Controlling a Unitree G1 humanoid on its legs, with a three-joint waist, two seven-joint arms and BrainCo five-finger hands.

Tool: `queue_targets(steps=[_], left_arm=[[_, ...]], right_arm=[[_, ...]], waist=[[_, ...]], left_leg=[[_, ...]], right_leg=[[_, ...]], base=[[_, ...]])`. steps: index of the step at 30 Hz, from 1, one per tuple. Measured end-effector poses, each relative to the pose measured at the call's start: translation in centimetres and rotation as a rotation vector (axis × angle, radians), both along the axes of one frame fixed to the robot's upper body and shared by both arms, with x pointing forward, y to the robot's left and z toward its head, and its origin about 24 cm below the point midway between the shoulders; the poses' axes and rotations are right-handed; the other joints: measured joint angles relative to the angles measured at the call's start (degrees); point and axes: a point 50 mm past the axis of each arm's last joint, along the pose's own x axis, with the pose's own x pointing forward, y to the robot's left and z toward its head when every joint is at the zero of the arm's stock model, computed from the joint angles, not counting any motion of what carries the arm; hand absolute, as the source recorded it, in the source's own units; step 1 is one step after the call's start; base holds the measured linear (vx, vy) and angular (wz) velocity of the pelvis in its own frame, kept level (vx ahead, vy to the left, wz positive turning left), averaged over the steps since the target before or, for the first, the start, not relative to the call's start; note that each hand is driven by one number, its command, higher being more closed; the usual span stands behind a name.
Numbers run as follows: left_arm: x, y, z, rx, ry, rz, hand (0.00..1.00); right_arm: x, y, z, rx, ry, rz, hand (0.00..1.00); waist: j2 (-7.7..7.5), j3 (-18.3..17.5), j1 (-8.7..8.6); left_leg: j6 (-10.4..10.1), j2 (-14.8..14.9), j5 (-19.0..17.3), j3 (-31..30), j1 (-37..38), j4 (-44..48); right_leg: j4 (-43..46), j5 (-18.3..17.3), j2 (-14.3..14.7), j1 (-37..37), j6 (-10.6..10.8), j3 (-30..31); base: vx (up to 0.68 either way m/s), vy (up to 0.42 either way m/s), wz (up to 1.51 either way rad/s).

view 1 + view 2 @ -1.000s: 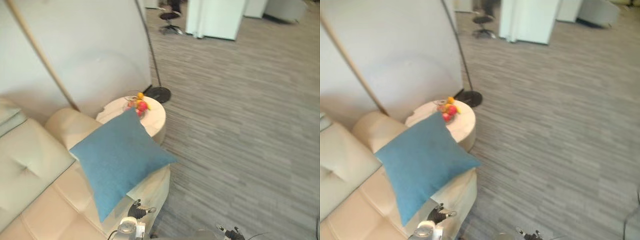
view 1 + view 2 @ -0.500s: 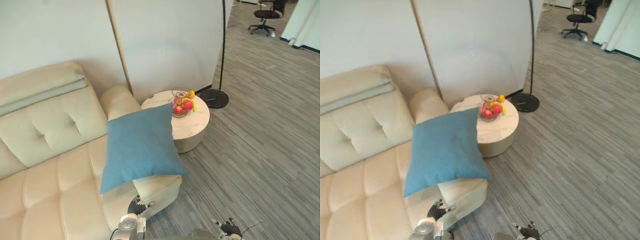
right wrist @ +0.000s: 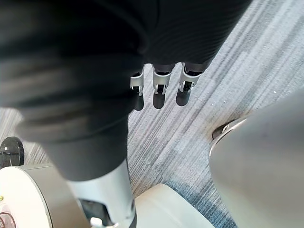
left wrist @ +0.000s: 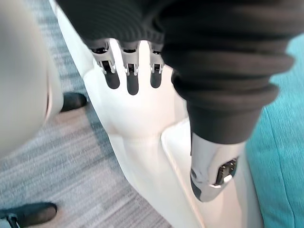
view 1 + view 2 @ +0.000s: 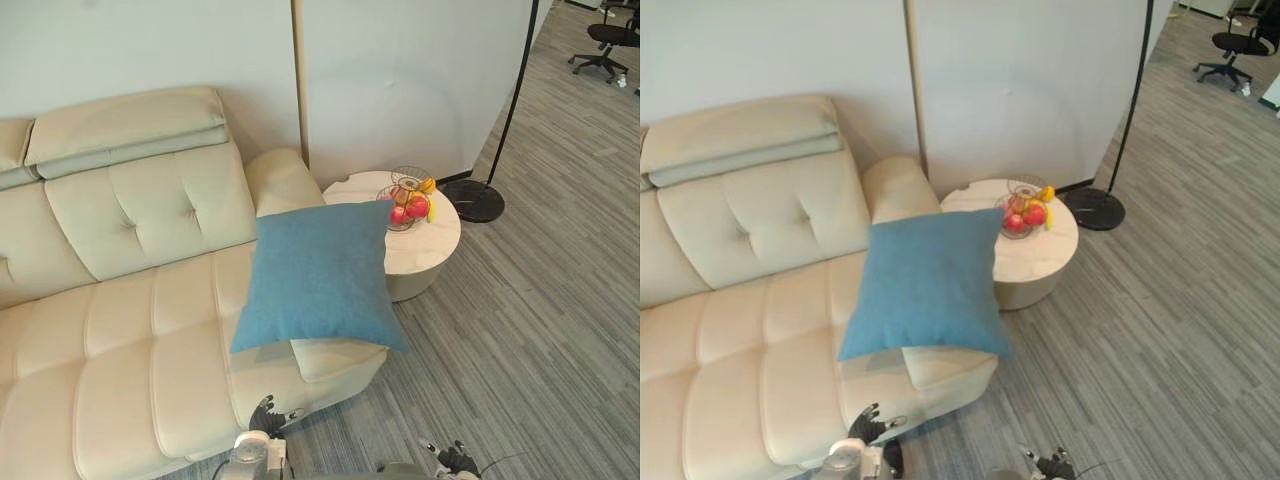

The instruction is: Pick up cushions and gather them together orderly.

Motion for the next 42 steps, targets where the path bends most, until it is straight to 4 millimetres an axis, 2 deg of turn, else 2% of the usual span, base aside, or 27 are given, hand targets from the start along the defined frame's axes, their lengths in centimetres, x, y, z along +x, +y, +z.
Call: queue_targets(steps=[4, 6, 9, 12, 13, 14, 15, 18, 21, 24, 27, 28, 34, 42], left_arm=[[0.0, 1.4, 0.1, 0.038, 0.001, 0.004, 0.00], [0.1, 2.5, 0.2, 0.065, -0.004, 0.007, 0.00], [0.7, 4.9, 0.9, 0.119, -0.034, 0.036, 0.00], [2.6, 7.8, 2.9, 0.172, -0.152, 0.095, 0.00], [3.1, 8.2, 3.4, 0.177, -0.183, 0.114, 0.00], [4.0, 8.9, 4.5, 0.185, -0.244, 0.131, 0.00], [4.8, 9.4, 5.5, 0.195, -0.303, 0.140, 0.00], [6.5, 9.9, 7.4, 0.194, -0.412, 0.180, 0.00], [8.4, 10.1, 9.6, 0.196, -0.526, 0.180, 0.00], [10.0, 10.3, 11.4, 0.217, -0.605, 0.177, 0.00], [11.3, 10.1, 12.7, 0.217, -0.662, 0.167, 0.00], [12.0, 10.0, 13.4, 0.216, -0.688, 0.161, 0.00], [13.7, 8.4, 14.5, 0.207, -0.735, 0.109, 0.00], [13.9, 6.9, 13.7, 0.175, -0.708, 0.115, 0.00]], right_arm=[[0.4, -0.3, 0.1, -0.010, -0.010, 0.004, 0.00], [1.1, -1.2, 0.5, -0.038, -0.031, 0.011, 0.00], [2.9, -4.9, 2.2, -0.150, -0.098, 0.016, 0.00], [6.0, -9.6, 6.2, -0.342, -0.233, 0.069, 0.00], [6.6, -10.3, 7.2, -0.380, -0.269, 0.078, 0.00], [7.7, -11.4, 9.0, -0.448, -0.334, 0.100, 0.00], [8.8, -12.2, 10.7, -0.510, -0.397, 0.119, 0.00], [10.8, -13.0, 13.5, -0.586, -0.505, 0.139, 0.00], [12.2, -13.0, 15.0, -0.616, -0.559, 0.180, 0.00], [14.2, -12.2, 16.5, -0.634, -0.615, 0.297, 0.00], [15.8, -11.0, 18.3, -0.647, -0.699, 0.404, 0.00], [16.6, -10.2, 18.7, -0.636, -0.732, 0.452, 0.00], [18.4, -7.5, 18.7, -0.523, -0.809, 0.512, 0.00], [18.2, -5.9, 17.0, -0.421, -0.805, 0.454, 0.00]], waist=[[-0.49, -1.05, -0.05], [-0.58, -1.18, -0.08], [-0.57, -1.20, -0.36], [-0.45, -1.13, -0.48], [-0.45, -1.13, -0.54], [-0.44, -1.15, -0.68], [-0.39, -1.18, -0.72], [-0.26, -1.12, -0.99], [-0.10, -1.22, -1.02], [0.33, -1.09, -1.31], [0.90, -0.77, -1.50], [1.03, -0.71, -1.63], [1.58, -0.27, -1.61], [2.17, 0.17, -1.67]], left_leg=[[0.26, -1.57, 0.75, -0.05, 1.30, -3.00], [0.22, -1.84, 0.82, -0.03, 1.75, -3.80], [0.18, -2.19, 0.58, -0.07, 2.15, -3.95], [0.08, -2.24, 0.21, -0.08, 1.81, -4.26], [0.12, -2.25, 0.05, -0.11, 1.66, -4.25], [0.05, -2.29, -0.13, -0.15, 1.19, -4.25], [0.02, -2.32, -0.21, -0.18, 0.46, -4.24], [0.09, -2.39, -0.26, -0.88, -0.21, -4.22], [0.28, -2.16, -0.38, -1.94, -0.82, -4.01], [0.30, -1.76, -0.39, -2.20, -1.12, -3.58], [0.34, -1.62, -0.41, -2.71, -1.41, -3.58], [0.34, -1.56, -0.40, -3.34, -1.94, -3.50], [0.35, -1.51, -0.41, -4.79, -3.53, -2.41], [0.35, -0.66, -0.39, -4.84, -3.81, -1.05]], right_leg=[[-1.71, 0.20, -0.81, 0.66, 0.39, -0.11], [-2.29, 0.29, -0.93, 0.93, 0.48, 0.00], [-3.35, 0.29, -1.16, 1.75, 0.49, 0.08], [-4.32, 0.30, -1.12, 1.52, 0.47, 0.11], [-4.50, 0.29, -1.12, 1.45, 0.47, 0.11], [-4.93, 0.31, -1.11, 1.17, 0.46, 0.12], [-5.12, 0.36, -1.10, 0.46, 0.41, 0.26], [-5.89, 1.55, -0.93, 0.34, 0.30, 0.72], [-6.22, 2.84, -0.60, 0.51, 0.62, 1.00], [-6.24, 4.65, -0.17, 0.31, 0.53, 1.86], [-6.20, 6.00, -0.05, -0.05, 0.48, 2.08], [-6.22, 6.52, 0.04, -0.57, -0.13, 2.07], [-4.66, 6.81, 0.17, -1.58, -0.11, 2.00], [-3.93, 6.72, 0.95, -1.52, -0.11, 1.90]], base=[[0.08, 0.045, 0.02], [0.09, 0.024, -0.01], [0.09, 0.008, 0.00], [0.07, 0.001, -0.03], [0.07, -0.002, -0.01], [0.08, -0.001, -0.02], [0.10, -0.001, -0.02], [0.12, -0.002, -0.01], [0.12, 0.001, 0.06], [0.08, 0.023, 0.01], [0.06, 0.041, 0.02], [0.04, 0.034, 0.04], [0.02, 0.011, 0.12], [-0.01, -0.023, 0.00]])
